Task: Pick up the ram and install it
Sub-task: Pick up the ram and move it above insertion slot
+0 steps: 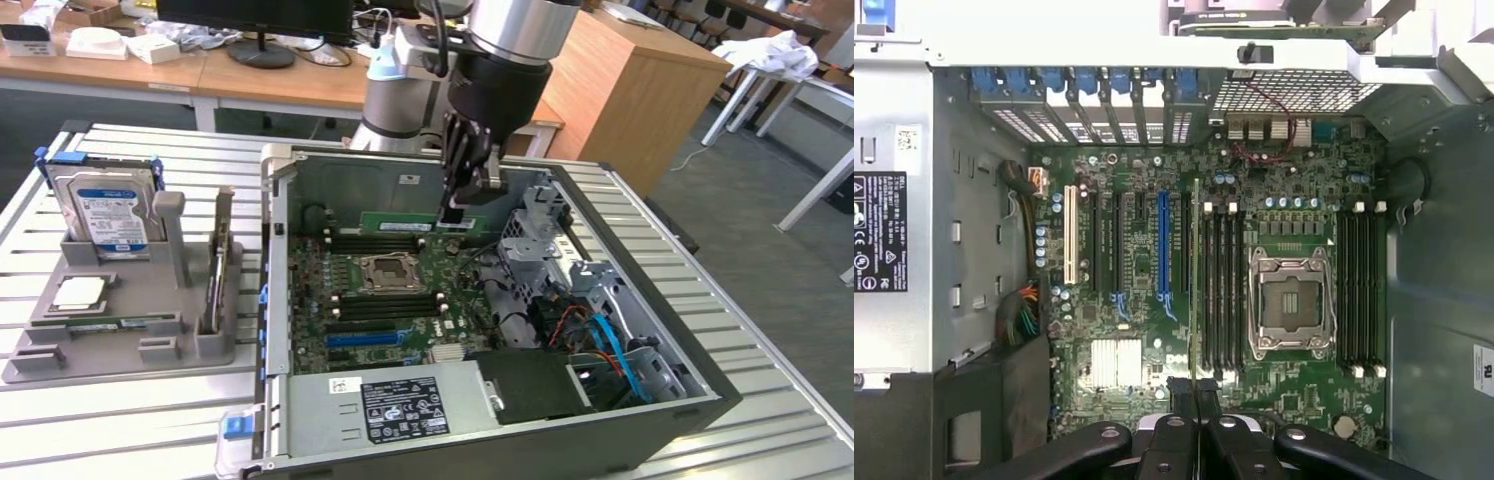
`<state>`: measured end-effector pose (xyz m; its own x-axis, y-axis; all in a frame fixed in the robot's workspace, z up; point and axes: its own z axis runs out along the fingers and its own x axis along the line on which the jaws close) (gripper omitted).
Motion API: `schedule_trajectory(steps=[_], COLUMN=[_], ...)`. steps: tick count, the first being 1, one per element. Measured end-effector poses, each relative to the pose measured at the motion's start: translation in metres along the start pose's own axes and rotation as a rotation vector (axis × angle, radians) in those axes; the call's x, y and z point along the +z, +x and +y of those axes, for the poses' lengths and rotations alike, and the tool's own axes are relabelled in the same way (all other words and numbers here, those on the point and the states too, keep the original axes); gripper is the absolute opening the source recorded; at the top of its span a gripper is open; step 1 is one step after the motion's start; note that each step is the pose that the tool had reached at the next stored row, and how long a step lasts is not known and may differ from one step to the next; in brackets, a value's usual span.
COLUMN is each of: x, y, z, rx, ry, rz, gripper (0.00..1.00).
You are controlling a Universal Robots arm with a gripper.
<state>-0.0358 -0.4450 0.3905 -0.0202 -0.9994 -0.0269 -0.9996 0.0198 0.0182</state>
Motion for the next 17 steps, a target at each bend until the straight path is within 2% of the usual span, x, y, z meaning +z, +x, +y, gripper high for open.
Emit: schedule_trajectory(steps=[17], x=[0.0168], y=[0.0], z=[-0.0003], rx=[0.0], ry=[-0.0001], rz=[-0.0021], gripper=[0.11])
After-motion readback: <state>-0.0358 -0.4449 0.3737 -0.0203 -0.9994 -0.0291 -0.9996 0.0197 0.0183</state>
